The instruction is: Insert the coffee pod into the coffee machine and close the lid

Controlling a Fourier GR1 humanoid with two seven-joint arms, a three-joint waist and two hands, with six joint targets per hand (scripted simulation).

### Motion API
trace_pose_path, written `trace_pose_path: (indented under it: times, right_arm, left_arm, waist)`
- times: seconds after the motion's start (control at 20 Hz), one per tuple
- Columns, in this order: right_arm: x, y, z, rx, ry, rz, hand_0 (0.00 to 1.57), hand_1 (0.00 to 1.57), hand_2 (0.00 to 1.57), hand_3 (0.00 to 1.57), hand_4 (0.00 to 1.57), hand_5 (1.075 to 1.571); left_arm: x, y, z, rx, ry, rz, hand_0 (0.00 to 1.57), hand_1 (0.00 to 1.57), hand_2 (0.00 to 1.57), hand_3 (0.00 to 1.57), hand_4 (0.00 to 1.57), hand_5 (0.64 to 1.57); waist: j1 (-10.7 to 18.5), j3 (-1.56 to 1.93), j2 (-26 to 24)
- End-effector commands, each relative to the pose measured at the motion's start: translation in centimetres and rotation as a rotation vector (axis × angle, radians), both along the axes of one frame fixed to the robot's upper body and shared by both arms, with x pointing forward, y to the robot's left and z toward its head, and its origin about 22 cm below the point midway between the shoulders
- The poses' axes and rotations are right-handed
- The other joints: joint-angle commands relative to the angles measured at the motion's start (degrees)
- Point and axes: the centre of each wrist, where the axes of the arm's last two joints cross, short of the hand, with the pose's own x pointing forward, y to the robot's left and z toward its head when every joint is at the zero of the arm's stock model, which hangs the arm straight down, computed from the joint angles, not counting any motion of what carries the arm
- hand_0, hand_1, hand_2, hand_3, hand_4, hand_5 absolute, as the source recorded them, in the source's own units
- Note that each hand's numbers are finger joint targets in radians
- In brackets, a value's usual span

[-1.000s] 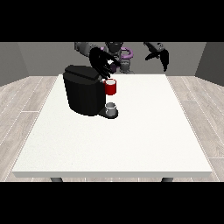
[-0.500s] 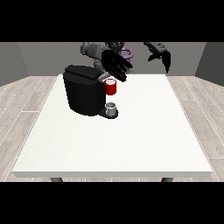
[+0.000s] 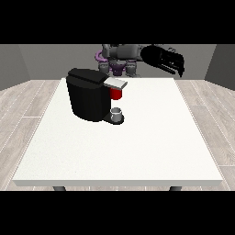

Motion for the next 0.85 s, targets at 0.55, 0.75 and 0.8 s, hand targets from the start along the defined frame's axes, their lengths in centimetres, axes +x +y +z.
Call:
trace_pose_path:
  times: [0.55, 0.75, 0.8]
  right_arm:
    - [0.2, 7.5, -4.5, 0.035, -0.058, 0.257, 0.0, 0.0, 0.0, 0.0, 0.17, 1.571]
    - [-1.3, 9.8, -10.4, 0.073, 0.005, 0.362, 0.0, 0.0, 0.0, 0.0, 0.26, 1.571]
    - [-1.6, 9.6, -11.5, 0.079, 0.028, 0.385, 0.0, 0.0, 0.0, 0.0, 0.26, 1.571]
  left_arm:
    - [-0.8, 2.5, -1.5, -0.011, 0.058, 0.073, 0.0, 0.0, 0.0, 0.0, 0.27, 1.571]
    - [-2.1, 6.5, -4.5, -0.03, 0.121, 0.144, 0.0, 0.0, 0.0, 0.0, 0.27, 1.571]
    - [-2.4, 4.7, -5.6, -0.045, 0.175, 0.183, 0.0, 0.0, 0.0, 0.0, 0.27, 1.571]
  waist:
    - [-7.1, -0.2, -4.5]
    - [-11.0, -0.2, -8.5]
    - [-13.3, -0.19, -10.7]
